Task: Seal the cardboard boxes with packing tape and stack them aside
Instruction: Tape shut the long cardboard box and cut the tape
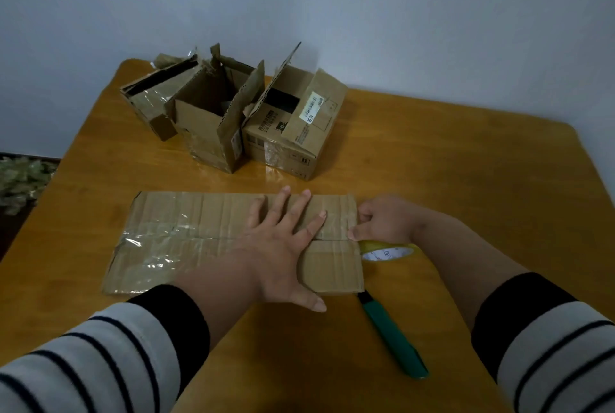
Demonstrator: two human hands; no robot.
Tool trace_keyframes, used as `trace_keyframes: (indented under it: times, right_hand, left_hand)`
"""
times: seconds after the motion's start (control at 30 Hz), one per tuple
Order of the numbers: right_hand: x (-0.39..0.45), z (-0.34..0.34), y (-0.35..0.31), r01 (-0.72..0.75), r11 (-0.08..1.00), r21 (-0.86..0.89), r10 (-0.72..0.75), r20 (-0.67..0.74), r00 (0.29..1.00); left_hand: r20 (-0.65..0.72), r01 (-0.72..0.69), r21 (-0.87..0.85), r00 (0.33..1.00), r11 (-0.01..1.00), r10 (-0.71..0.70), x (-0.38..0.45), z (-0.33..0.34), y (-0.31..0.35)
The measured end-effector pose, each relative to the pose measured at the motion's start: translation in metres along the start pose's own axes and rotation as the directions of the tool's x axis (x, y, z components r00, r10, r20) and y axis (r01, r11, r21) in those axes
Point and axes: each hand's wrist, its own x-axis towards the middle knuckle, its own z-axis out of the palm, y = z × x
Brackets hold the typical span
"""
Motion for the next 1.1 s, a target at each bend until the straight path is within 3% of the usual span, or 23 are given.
trace_keyframes:
  times: [0.27,0.43,0.63,0.9,1.03,1.1]
  right_hand:
    - [0.000,0.000,0.010,0.020,0.997,0.078,-0.020,-0.001,1.000]
    - [-0.017,-0.009,0.028,-0.032,0.887,0.461,0.004,0.061,0.998]
    - [-0.014,-0.003,0.044,-0.031,0.839,0.544,-0.010,0.071,0.997]
    - [-0.008,-0.003,0.045,-0.017,0.900,0.435,-0.011,0.063,0.998]
    - [-0.002,0.010,0.035,-0.025,0.967,0.252,-0.004,0.114,0.993]
    - [0.000,0.016,0.033,-0.032,0.959,0.280,0.006,0.091,0.996]
  left_hand:
    - [0.035,-0.037,0.009,0.999,0.999,0.037,0.023,-0.008,0.014]
    - [-0.003,-0.053,0.015,0.999,0.999,0.053,0.022,0.001,0.009]
    - [-0.002,-0.045,0.010,0.999,0.999,0.045,0.020,0.001,0.010]
    - [0.047,-0.045,0.032,0.998,0.998,0.043,0.023,-0.005,0.015]
    - [0.023,-0.045,0.017,0.999,0.999,0.044,0.020,0.002,0.014]
    - [0.023,-0.041,0.016,0.999,0.999,0.041,0.020,0.002,0.014]
